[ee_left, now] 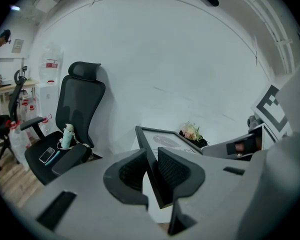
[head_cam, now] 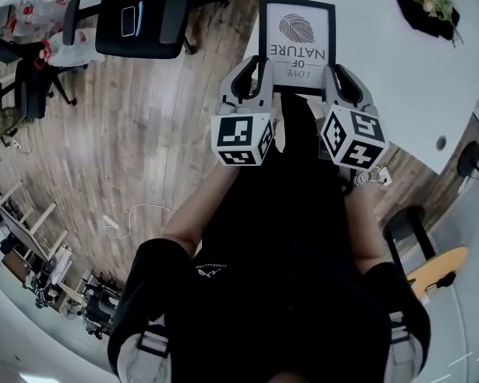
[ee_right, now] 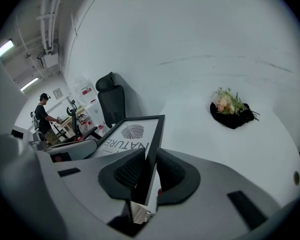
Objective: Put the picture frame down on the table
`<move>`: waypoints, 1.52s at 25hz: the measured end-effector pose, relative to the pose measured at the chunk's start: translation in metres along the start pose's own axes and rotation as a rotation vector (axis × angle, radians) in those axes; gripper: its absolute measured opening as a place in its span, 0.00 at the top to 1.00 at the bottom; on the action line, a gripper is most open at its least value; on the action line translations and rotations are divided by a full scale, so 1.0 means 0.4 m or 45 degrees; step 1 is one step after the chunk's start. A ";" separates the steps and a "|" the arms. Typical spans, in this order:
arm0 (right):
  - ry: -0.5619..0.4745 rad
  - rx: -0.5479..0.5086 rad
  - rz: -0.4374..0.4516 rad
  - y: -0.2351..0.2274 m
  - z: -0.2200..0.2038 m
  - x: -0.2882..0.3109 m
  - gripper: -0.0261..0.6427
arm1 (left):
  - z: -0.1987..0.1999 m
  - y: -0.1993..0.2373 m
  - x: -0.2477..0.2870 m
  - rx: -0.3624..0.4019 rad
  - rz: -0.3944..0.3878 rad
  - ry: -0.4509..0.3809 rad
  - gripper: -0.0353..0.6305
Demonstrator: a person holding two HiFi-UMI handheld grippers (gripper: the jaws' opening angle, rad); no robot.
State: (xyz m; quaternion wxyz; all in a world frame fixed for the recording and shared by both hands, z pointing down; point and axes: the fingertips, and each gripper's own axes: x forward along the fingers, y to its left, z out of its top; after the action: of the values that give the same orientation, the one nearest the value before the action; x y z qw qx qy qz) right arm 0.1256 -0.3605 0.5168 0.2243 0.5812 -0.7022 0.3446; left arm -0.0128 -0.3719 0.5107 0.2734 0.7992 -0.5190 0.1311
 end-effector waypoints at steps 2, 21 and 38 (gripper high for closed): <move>0.025 -0.002 0.011 -0.013 0.000 0.029 0.86 | -0.007 0.006 0.025 -0.009 0.019 0.011 0.83; 0.199 -0.033 0.038 -0.092 -0.044 0.212 0.86 | -0.115 0.051 0.181 -0.067 0.117 0.134 0.83; 0.335 -0.026 0.040 -0.132 -0.107 0.308 0.86 | -0.209 0.079 0.258 -0.069 0.151 0.268 0.83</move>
State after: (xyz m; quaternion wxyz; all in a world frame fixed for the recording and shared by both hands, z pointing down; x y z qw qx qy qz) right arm 0.1458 -0.4148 0.6452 0.3151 0.5176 -0.6790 0.4143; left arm 0.0089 -0.4122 0.6393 0.3398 0.7411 -0.5372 0.2162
